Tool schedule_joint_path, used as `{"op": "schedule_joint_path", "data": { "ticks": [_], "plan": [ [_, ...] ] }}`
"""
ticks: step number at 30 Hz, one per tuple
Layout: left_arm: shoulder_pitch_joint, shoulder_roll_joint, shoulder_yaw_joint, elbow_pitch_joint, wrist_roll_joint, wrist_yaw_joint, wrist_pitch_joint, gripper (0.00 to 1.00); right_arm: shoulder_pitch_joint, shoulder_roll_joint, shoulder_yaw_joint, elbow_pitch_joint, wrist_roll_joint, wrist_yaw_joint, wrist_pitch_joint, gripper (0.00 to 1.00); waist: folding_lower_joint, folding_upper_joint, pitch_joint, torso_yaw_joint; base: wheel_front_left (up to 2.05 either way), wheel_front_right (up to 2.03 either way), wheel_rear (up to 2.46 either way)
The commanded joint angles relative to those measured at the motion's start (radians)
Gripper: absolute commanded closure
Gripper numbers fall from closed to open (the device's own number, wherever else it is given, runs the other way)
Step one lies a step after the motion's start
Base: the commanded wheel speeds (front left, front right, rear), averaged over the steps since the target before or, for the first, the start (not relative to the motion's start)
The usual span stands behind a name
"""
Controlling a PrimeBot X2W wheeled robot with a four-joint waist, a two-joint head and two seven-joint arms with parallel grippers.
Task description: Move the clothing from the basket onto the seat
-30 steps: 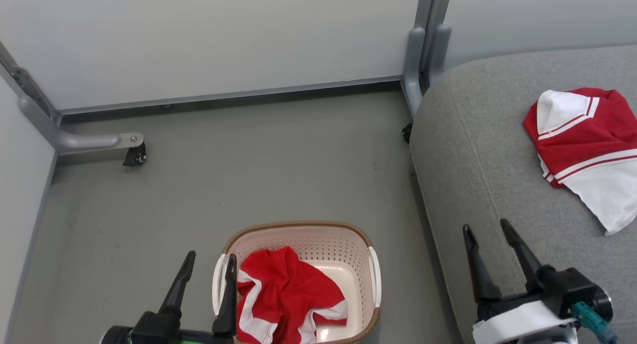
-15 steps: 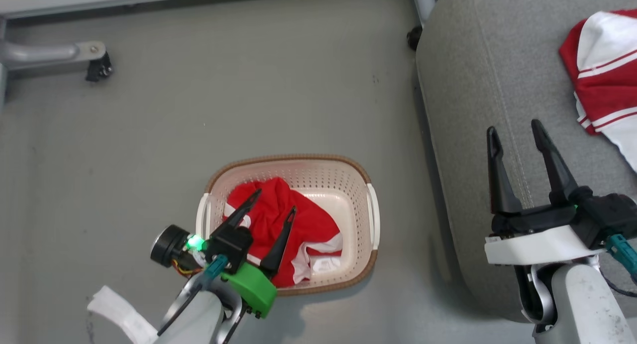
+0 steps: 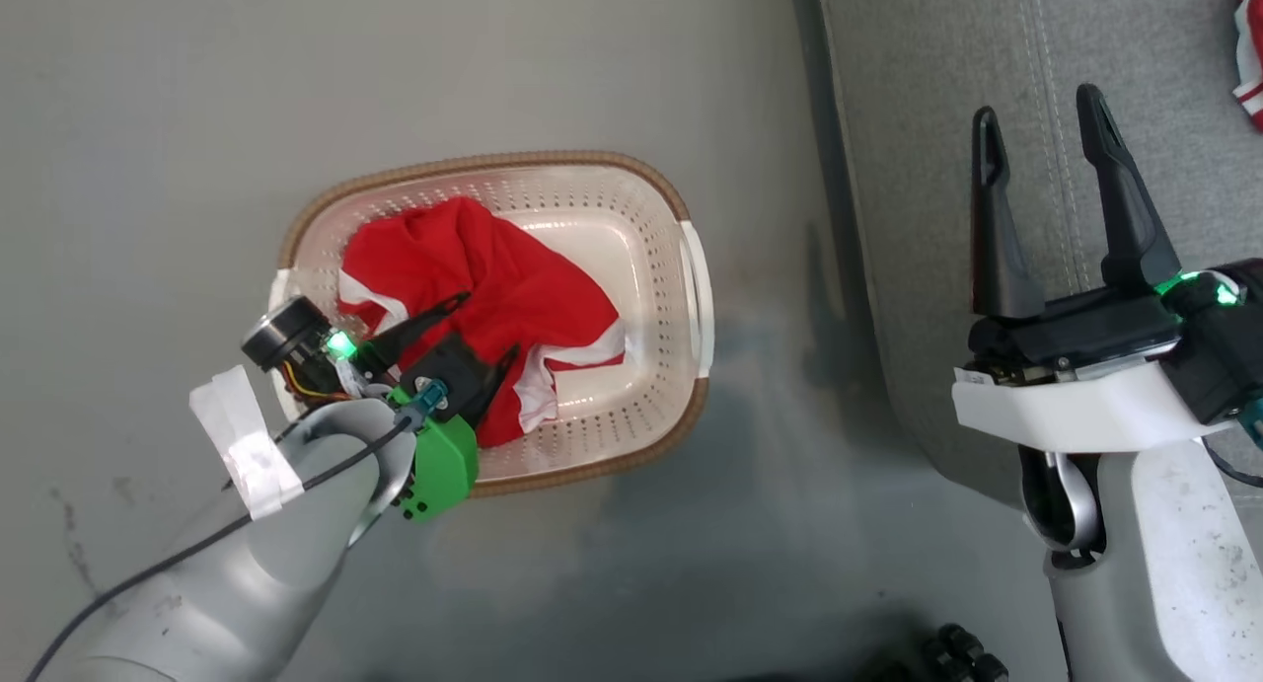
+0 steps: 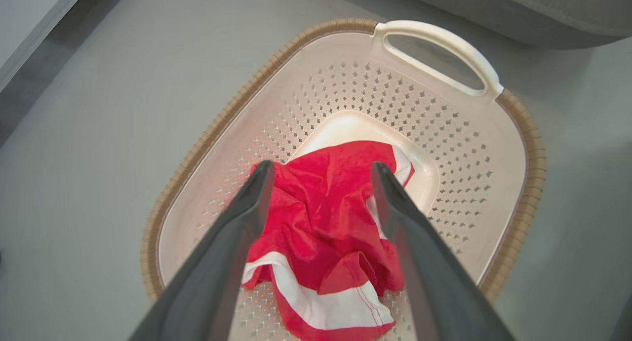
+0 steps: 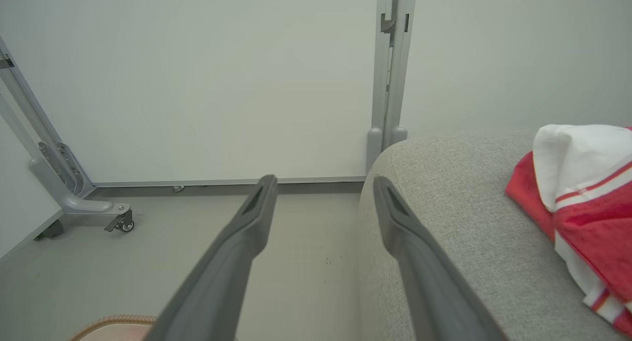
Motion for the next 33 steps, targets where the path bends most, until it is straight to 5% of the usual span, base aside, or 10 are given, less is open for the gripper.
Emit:
{"op": "schedule_joint_path", "data": {
  "ticks": [1, 17, 33],
  "plan": [
    [-0.048, 0.018, -0.025, 0.021, -0.012, 0.000, 0.000, 0.00, -0.025, 0.002, 0.006, -0.016, 0.015, -0.001, -0.003, 0.00, -0.0001, 0.0000, 0.173, -0.113, 0.00, 0.00, 0.00],
    [-0.267, 0.047, -0.299, 0.167, -0.106, 0.001, 0.000, 0.00, -0.090, 0.002, 0.033, -0.101, 0.070, -0.001, -0.003, 0.00, -0.0001, 0.0000, 0.342, -0.165, 0.00, 0.00, 0.00],
    [-0.362, 0.020, -0.360, 0.386, -0.045, 0.020, 0.057, 0.00, -0.101, 0.002, 0.046, -0.126, 0.112, -0.001, -0.003, 0.00, -0.0001, 0.0000, 0.411, -0.198, 0.00, 0.00, 0.00]
  ]
}}
